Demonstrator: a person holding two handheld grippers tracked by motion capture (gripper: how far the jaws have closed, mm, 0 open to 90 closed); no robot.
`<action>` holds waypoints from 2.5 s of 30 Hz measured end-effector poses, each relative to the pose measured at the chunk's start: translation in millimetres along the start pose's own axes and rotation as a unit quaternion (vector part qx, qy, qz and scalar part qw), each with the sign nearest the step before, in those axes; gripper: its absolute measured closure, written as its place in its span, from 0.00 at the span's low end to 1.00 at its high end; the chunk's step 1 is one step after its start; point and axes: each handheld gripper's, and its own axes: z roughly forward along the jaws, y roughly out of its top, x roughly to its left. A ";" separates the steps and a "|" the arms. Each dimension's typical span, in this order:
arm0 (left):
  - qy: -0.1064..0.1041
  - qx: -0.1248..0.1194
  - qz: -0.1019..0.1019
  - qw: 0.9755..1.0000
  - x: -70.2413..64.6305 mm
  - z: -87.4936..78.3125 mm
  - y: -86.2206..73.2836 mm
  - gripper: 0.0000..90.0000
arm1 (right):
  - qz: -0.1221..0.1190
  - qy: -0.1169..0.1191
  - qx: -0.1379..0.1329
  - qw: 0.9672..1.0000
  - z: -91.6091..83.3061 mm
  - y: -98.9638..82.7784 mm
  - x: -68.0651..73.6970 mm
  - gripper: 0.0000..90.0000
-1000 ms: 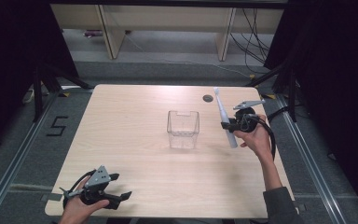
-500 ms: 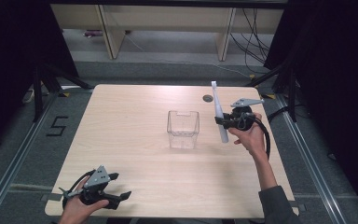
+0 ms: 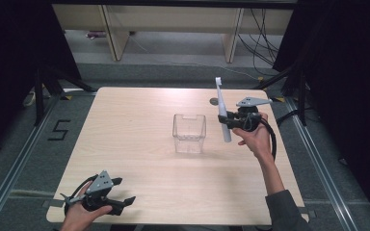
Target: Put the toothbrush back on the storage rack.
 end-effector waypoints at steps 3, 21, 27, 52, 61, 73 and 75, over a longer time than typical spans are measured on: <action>0.005 0.007 0.010 1.000 1.0 -0.5 -0.2 0.17 | 0.003 0.009 -0.004 1.000 0.4 6.2 1.8 0.74; -0.002 0.002 0.000 1.000 -0.5 -0.4 0.3 0.17 | -0.012 0.033 -0.032 0.999 12.2 49.4 23.2 0.74; 0.000 0.012 0.008 1.000 1.3 -1.4 -0.2 0.17 | -0.018 0.053 -0.029 0.998 17.2 56.7 33.5 0.74; -0.004 0.004 0.002 1.000 0.4 -0.1 0.7 0.17 | -0.044 0.058 0.055 0.996 68.4 57.1 62.7 0.74; -0.006 0.002 0.001 1.000 -0.3 -0.5 0.8 0.17 | -0.041 0.054 0.087 0.994 83.5 45.4 64.4 0.74; -0.007 0.005 0.005 1.000 0.6 -0.6 0.9 0.17 | -0.055 0.054 0.130 0.989 100.1 35.7 65.9 0.74; -0.007 -0.002 0.000 1.000 -1.1 -0.5 1.0 0.17 | -0.054 0.050 0.136 0.988 102.4 34.1 66.2 0.74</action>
